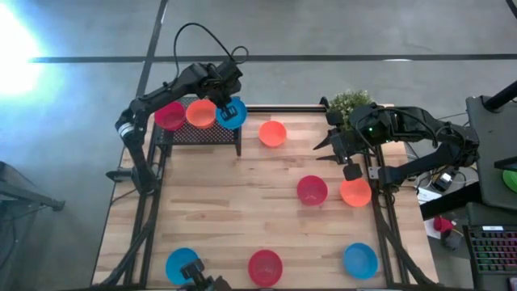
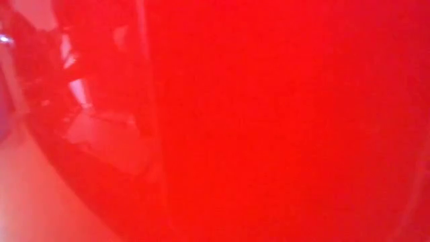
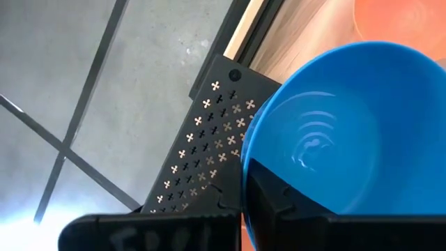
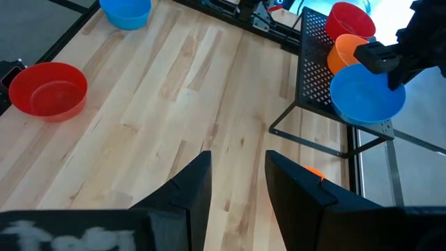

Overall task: Pick & Place Mini bowls
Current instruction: Put the top blue bowl on the shelf

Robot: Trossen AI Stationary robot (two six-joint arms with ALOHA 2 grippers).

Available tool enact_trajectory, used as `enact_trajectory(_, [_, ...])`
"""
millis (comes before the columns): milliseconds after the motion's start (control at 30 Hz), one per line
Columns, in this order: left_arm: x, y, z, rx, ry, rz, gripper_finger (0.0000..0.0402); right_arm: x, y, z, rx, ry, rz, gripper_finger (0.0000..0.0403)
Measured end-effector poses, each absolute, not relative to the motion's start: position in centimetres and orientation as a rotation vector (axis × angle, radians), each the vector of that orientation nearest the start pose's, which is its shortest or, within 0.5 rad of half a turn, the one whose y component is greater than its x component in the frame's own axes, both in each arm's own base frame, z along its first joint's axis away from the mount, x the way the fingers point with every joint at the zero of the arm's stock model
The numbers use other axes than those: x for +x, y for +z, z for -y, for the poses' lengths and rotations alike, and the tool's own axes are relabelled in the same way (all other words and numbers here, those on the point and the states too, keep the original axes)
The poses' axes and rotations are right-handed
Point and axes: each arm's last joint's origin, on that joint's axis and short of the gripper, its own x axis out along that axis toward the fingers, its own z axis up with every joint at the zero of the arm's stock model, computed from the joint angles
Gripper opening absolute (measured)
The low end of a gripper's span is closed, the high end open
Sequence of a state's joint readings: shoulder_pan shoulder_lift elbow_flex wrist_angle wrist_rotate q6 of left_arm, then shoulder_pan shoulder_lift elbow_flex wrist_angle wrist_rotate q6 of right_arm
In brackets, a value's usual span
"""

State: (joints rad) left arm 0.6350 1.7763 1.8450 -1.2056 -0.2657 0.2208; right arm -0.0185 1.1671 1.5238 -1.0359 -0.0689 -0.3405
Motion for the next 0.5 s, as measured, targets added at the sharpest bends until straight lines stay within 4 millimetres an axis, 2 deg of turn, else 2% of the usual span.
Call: enact_trajectory(500, [28.1,35.17,-21.62,-0.009,0.657,-1.24,0.001,20.01,42.74,0.17,-0.297,0.163,-0.663,0.0132])
